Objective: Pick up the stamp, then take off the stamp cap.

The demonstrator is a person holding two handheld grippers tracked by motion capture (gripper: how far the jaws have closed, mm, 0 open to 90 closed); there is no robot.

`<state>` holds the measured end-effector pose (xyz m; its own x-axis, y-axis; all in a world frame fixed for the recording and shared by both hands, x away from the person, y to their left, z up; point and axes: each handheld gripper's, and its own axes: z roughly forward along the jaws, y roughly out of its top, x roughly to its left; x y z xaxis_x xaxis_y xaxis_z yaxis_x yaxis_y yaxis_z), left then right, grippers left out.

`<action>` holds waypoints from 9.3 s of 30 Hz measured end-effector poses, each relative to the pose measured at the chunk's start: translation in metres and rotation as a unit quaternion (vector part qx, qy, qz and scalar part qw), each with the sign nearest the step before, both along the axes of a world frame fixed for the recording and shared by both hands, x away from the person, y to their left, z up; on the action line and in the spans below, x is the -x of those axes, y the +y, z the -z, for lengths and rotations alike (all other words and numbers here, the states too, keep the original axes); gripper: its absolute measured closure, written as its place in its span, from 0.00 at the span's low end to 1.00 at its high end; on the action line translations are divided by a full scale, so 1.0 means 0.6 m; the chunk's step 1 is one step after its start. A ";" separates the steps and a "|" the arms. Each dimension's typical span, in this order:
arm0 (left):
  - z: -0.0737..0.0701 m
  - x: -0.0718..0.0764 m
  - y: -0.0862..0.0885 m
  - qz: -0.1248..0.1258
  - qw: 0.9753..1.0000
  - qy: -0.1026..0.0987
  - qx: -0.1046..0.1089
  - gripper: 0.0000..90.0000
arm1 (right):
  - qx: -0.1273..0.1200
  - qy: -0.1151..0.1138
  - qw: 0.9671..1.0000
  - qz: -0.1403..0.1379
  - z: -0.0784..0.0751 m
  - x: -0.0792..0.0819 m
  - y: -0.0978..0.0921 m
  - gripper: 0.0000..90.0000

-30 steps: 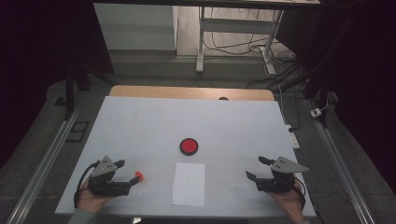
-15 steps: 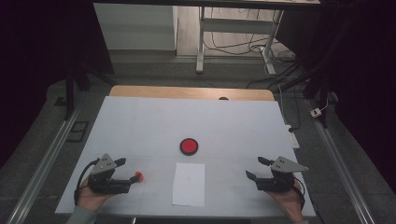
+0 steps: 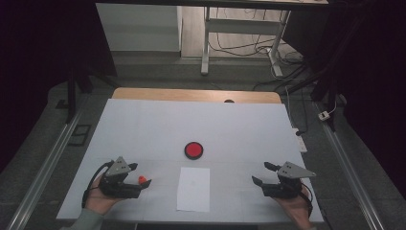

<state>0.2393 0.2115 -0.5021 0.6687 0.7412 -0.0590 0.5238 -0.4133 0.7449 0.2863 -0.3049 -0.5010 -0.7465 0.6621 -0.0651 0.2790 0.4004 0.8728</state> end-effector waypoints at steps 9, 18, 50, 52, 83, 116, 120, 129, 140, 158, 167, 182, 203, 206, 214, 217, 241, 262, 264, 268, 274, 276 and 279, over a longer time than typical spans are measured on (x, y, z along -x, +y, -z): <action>0.012 -0.006 -0.004 0.008 1.000 0.013 -0.020 0.33 | 0.007 0.004 1.000 0.001 0.003 0.002 0.002 0.30; 0.027 -0.011 -0.005 0.018 0.999 0.030 -0.037 0.48 | 0.008 0.008 1.000 0.003 0.004 0.005 -0.001 0.30; 0.034 -0.012 0.013 0.006 0.999 0.023 -0.038 0.80 | 0.009 0.006 1.000 0.008 0.004 0.006 -0.002 0.31; 0.031 -0.011 0.015 0.003 0.999 0.019 -0.033 0.80 | 0.006 0.005 1.000 0.006 0.004 0.006 -0.002 0.32; -0.017 -0.018 0.019 -0.003 0.998 -0.028 0.064 0.80 | 0.005 -0.004 1.000 0.003 0.003 0.008 -0.001 0.33; -0.053 -0.037 -0.028 0.031 0.994 -0.048 0.089 0.80 | 0.007 -0.006 1.000 0.003 0.003 0.008 0.002 0.34; -0.059 -0.039 -0.032 0.035 0.994 -0.049 0.094 0.80 | 0.008 -0.007 1.000 0.002 0.003 0.008 0.004 0.34; -0.062 -0.045 -0.053 0.048 0.994 -0.047 0.088 0.80 | 0.008 -0.010 1.000 0.003 0.002 0.008 0.006 0.34; -0.066 -0.059 -0.090 0.067 0.993 -0.041 0.086 0.80 | 0.005 -0.008 1.000 0.003 0.002 0.007 0.008 0.34; -0.073 -0.075 -0.147 0.097 0.989 -0.042 0.102 0.80 | 0.006 -0.009 1.000 -0.002 0.002 0.008 0.012 0.34; -0.067 -0.075 -0.171 0.112 0.988 -0.037 0.098 0.80 | 0.007 -0.008 1.000 0.000 0.002 0.008 0.012 0.34; -0.062 -0.075 -0.180 0.117 0.988 -0.035 0.094 0.80 | 0.009 -0.013 1.000 0.000 0.002 0.010 0.012 0.34; -0.062 -0.075 -0.181 0.121 0.988 -0.036 0.092 0.80 | -0.010 -0.010 1.000 -0.023 -0.003 0.010 0.042 0.34; -0.062 -0.074 -0.182 0.121 0.988 -0.036 0.093 0.80 | -0.012 -0.008 1.000 -0.028 -0.004 0.010 0.049 0.34; -0.062 -0.075 -0.184 0.123 0.987 -0.035 0.093 0.80 | -0.021 0.000 0.999 -0.046 -0.007 0.009 0.076 0.34; -0.061 -0.075 -0.185 0.124 0.987 -0.034 0.092 0.80 | -0.022 0.001 0.998 -0.054 -0.008 0.009 0.087 0.34; -0.060 -0.075 -0.187 0.127 0.987 -0.032 0.092 0.80 | -0.008 0.001 0.996 -0.092 -0.005 0.009 0.155 0.34; -0.057 -0.073 -0.196 0.133 0.987 -0.031 0.088 0.80 | 0.000 -0.006 0.991 -0.131 -0.009 0.010 0.222 0.34; -0.057 -0.073 -0.196 0.135 0.987 -0.031 0.087 0.80 | -0.001 -0.007 0.991 -0.135 -0.010 0.010 0.228 0.34; -0.057 -0.072 -0.196 0.135 0.987 -0.032 0.087 0.80 | 0.000 -0.008 0.990 -0.139 -0.011 0.010 0.238 0.34; -0.056 -0.072 -0.199 0.135 0.987 -0.031 0.086 0.80 | 0.002 -0.010 0.989 -0.146 -0.012 0.009 0.250 0.35; -0.056 -0.071 -0.199 0.136 0.986 -0.031 0.086 0.80 | 0.002 -0.011 0.989 -0.147 -0.012 0.009 0.254 0.35; -0.057 -0.071 -0.199 0.137 0.986 -0.032 0.085 0.80 | 0.002 -0.011 0.989 -0.149 -0.013 0.008 0.259 0.36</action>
<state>0.2820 0.0920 -0.4680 0.8485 0.5156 -0.1188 0.3602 -0.3984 0.8435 0.2812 -0.1493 -0.4933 -0.9071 0.4123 -0.0846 0.1297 0.4650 0.8758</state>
